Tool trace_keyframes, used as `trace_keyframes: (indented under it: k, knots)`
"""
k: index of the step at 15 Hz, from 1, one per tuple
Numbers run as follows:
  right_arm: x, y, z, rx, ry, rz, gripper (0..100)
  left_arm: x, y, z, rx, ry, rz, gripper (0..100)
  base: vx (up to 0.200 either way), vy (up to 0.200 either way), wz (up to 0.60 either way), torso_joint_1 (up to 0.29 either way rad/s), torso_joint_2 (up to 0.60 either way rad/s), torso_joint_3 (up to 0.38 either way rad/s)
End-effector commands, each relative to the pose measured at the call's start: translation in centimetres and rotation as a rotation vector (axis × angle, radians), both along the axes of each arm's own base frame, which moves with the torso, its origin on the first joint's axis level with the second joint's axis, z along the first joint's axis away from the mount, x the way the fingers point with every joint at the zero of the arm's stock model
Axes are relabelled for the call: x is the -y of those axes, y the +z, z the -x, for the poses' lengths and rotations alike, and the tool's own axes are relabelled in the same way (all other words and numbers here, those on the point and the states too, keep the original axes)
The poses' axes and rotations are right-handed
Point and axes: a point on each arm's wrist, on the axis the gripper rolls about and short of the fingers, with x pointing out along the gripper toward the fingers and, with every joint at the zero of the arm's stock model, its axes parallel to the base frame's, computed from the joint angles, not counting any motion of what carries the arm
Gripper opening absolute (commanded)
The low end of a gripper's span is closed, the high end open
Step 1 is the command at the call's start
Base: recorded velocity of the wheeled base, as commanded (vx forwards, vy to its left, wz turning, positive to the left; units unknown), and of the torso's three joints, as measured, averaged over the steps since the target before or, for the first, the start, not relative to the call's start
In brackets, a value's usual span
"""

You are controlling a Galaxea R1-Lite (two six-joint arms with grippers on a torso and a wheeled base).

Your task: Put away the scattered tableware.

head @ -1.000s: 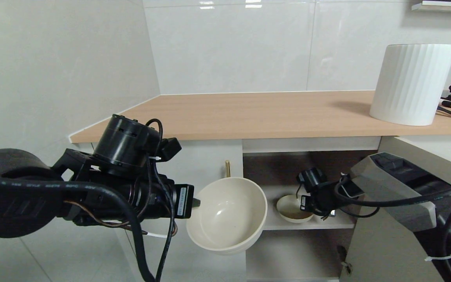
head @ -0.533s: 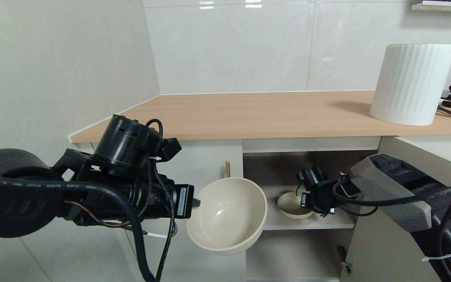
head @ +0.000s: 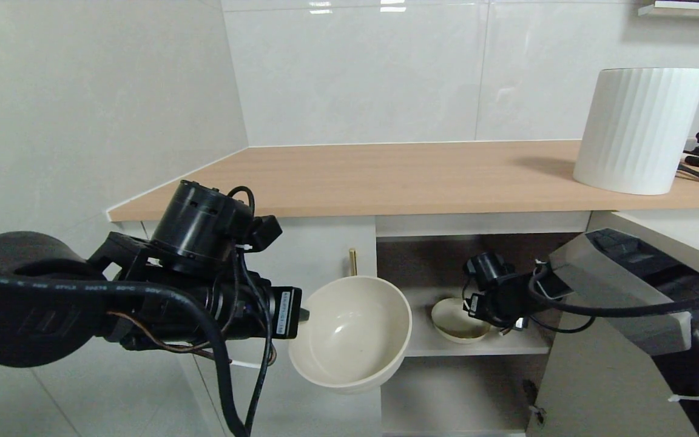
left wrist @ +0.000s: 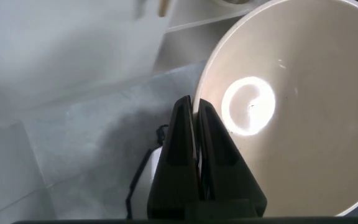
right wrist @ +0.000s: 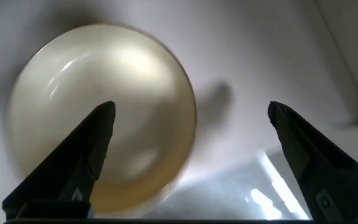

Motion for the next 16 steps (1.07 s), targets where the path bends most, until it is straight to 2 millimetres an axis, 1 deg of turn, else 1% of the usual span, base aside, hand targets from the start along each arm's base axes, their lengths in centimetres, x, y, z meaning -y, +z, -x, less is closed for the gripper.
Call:
trace_keyframes:
  k: [1, 2, 3, 4, 6, 7, 8, 9, 10, 11, 13, 14, 16]
  knots:
    - [-1.3, 7.0, 4.9, 0.01, 0.125, -0.107, 100, 1.0, -1.7, -0.6, -0.03, 0.013, -0.064, 0, 0.0, 0.0, 0.0, 0.0, 0.0, 0.0]
    - [-1.9, 9.6, 7.3, 0.005, 0.217, -0.174, 100, 1.8, -2.6, -0.7, -0.039, 0.019, -0.107, 0, 0.0, 0.0, 0.0, 0.0, 0.0, 0.0]
    - [-2.3, 11.9, 9.4, 0.017, 0.302, -0.218, 100, 2.3, -3.4, -0.8, -0.047, 0.024, -0.144, 0, 0.0, 0.0, 0.0, 0.0, 0.0, 0.0]
    - [-2.6, 14.1, 11.8, 0.021, 0.401, -0.235, 100, 2.9, -4.2, -0.8, -0.055, 0.023, -0.178, 0, 0.0, 0.0, 0.0, 0.0, 0.0, 0.0]
    - [-3.5, 17.6, 15.7, 0.029, 0.512, -0.242, 100, 3.9, -5.9, -0.7, -0.093, 0.015, -0.244, 0, 0.0, 0.0, 0.0, 0.0, 0.0, 0.0]
    - [-3.6, 18.4, 16.7, 0.025, 0.532, -0.242, 100, 4.0, -6.3, -0.7, -0.106, 0.016, -0.273, 0, 0.0, 0.0, 0.0, 0.0, 0.0, 0.0]
    - [-4.1, 19.8, 18.7, 0.013, 0.59, -0.257, 100, 4.5, -7.1, -0.6, -0.13, 0.014, -0.319, 0, 0.0, 0.0, 0.0, 0.0, 0.0, 0.0]
    - [-4.3, 20.3, 19.5, 0.004, 0.624, -0.275, 100, 4.6, -7.2, -0.6, -0.13, 0.015, -0.326, 0, 0.0, 0.0, 0.0, 0.0, 0.0, 0.0]
    - [-4.8, 20.9, 21.2, -0.046, 0.705, -0.311, 100, 4.9, -7.5, -0.5, -0.135, 0.006, -0.334, 0, 0.0, 0.0, 0.0, 0.0, 0.0, 0.0]
    - [-5.3, 20.9, 22.3, -0.092, 0.761, -0.311, 100, 5.0, -7.5, -0.3, -0.134, 0.0, -0.334, 0, 0.0, 0.0, 0.0, 0.0, 0.0, 0.0]
    - [-6.2, 19.4, 23.0, -0.163, 0.825, -0.263, 100, 5.2, -7.1, -0.1, -0.124, -0.006, -0.325, 0, 0.0, 0.0, 0.0, 0.0, 0.0, 0.0]
    - [-6.8, 18.6, 23.0, -0.19, 0.833, -0.25, 100, 5.2, -6.9, 0.0, -0.118, -0.008, -0.322, 0, 0.0, 0.0, 0.0, 0.0, 0.0, 0.0]
    - [-7.9, 16.4, 22.4, -0.257, 0.83, -0.223, 100, 5.3, -6.3, 0.5, -0.102, -0.015, -0.308, 0, 0.0, 0.0, 0.0, 0.0, 0.0, 0.0]
